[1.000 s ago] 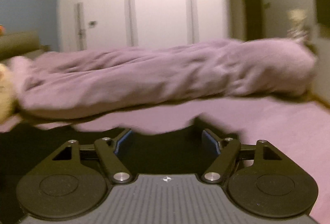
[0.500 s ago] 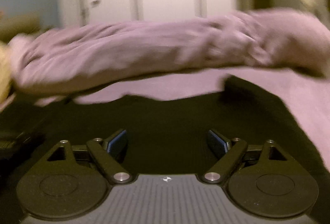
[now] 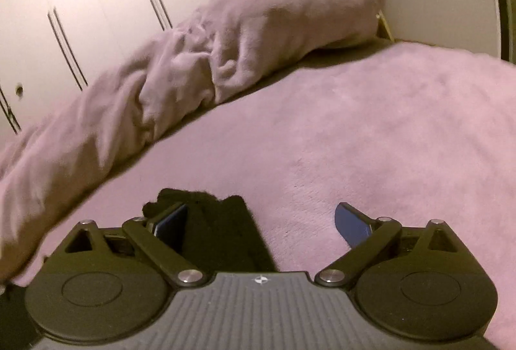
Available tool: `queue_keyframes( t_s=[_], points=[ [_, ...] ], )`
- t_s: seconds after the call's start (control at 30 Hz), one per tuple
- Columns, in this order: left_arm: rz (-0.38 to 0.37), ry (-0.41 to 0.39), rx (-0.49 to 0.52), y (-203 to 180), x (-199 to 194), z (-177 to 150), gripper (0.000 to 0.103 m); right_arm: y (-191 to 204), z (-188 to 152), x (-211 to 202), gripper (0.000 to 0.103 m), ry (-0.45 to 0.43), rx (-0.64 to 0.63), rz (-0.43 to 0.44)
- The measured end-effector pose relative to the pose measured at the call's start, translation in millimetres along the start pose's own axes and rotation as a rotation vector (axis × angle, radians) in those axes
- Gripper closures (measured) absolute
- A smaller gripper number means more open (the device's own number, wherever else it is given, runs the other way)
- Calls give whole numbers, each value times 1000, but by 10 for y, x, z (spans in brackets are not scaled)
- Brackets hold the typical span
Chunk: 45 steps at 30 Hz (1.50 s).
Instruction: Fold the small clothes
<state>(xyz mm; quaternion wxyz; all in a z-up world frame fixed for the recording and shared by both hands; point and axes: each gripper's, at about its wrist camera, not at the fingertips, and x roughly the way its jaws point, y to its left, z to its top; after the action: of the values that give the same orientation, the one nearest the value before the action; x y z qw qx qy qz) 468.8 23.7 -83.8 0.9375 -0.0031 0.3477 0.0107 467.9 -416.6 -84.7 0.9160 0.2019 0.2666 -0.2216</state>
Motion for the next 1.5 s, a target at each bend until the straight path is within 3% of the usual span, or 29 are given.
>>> queue_keyframes(
  t_s=[0.07, 0.17, 0.23, 0.4, 0.47, 0.57, 0.67, 0.77, 0.87, 1.0, 1.23, 1.4, 1.5],
  points=[
    [9, 16, 4, 17, -77, 45, 7, 188, 11, -118, 10, -22, -82, -11],
    [48, -15, 41, -12, -225, 92, 8, 555, -122, -550, 9, -192, -297, 60],
    [29, -26, 27, -26, -242, 141, 8, 812, -248, -766, 9, -234, -375, 143],
    [5, -2, -14, -143, -40, 280, 8, 1455, -514, -841, 8, -72, -390, 435],
    [22, -9, 40, -220, 88, 320, 7, 1624, -654, -720, 7, -7, -412, 466],
    [87, -5, 134, -231, 293, 317, 5, 1676, -824, -408, 7, 19, -561, 335],
    [84, -26, 129, -121, 397, 285, 3, 1282, -616, -279, 11, 49, -411, 312],
    [72, -47, 119, -93, 445, 226, 1, 893, -451, -196, 11, -17, -422, 188],
    [71, -54, 119, -96, 479, 219, 0, 647, -356, -193, 12, -21, -328, 278],
    [43, -48, 97, -43, 495, 236, 0, 738, -415, -108, 11, -36, -377, 240],
    [12, -47, 75, 18, 485, 219, 0, 598, -327, 5, 11, -29, -307, 291],
    [71, -22, 144, -4, 217, 201, 0, 716, -298, -19, 11, 3, -354, 244],
    [105, -12, 130, 285, -36, 92, 0, 770, -370, -312, 7, -25, -442, 211]
  ],
)
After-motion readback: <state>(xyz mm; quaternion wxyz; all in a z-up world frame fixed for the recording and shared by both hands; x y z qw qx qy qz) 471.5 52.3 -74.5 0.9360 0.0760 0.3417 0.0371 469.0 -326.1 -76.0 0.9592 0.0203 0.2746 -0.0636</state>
